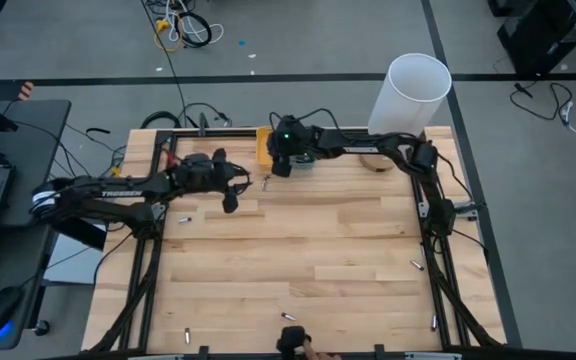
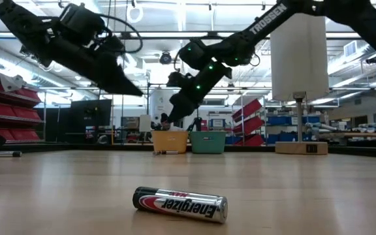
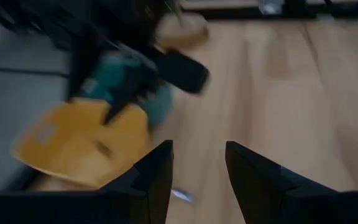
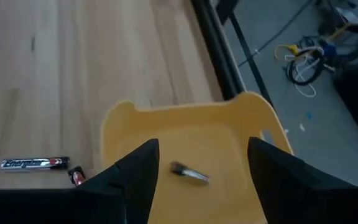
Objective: Sort batteries
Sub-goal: Put the silver battery into the yellow bin
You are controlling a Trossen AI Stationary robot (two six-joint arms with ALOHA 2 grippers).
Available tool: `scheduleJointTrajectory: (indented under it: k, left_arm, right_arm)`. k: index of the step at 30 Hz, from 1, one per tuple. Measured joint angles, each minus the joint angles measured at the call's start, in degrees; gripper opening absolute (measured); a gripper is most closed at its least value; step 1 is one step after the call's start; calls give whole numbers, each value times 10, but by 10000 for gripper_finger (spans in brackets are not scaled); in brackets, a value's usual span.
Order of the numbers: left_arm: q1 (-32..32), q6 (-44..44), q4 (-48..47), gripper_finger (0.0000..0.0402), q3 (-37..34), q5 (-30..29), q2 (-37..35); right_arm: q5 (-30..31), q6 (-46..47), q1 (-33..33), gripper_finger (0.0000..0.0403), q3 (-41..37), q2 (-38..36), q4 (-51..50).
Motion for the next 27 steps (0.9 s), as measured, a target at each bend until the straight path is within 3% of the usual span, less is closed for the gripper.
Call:
scheduleJointTrajectory:
  k: [6,12,15,18,20,27]
  left_arm:
    - [-12,1,-23,149,-1,19,22]
    - [-19,-1,-16,128,-1,19,25]
    - [-18,5,-17,120,-1,36,25]
    - [-19,5,5,111,-1,142,25]
    - [-19,6,21,103,-1,178,25]
    - [-2,20,11,80,-1,145,25]
  right_arm:
    - [-8,-12,7,252,30,-7,-23]
    - [-70,-126,44,254,30,-19,-71]
    - [-29,-152,80,251,30,-10,-97]
    - [16,-178,106,250,29,-6,-112]
    - [22,-200,119,250,29,-6,-95]
    - [41,-177,141,252,30,-2,-87]
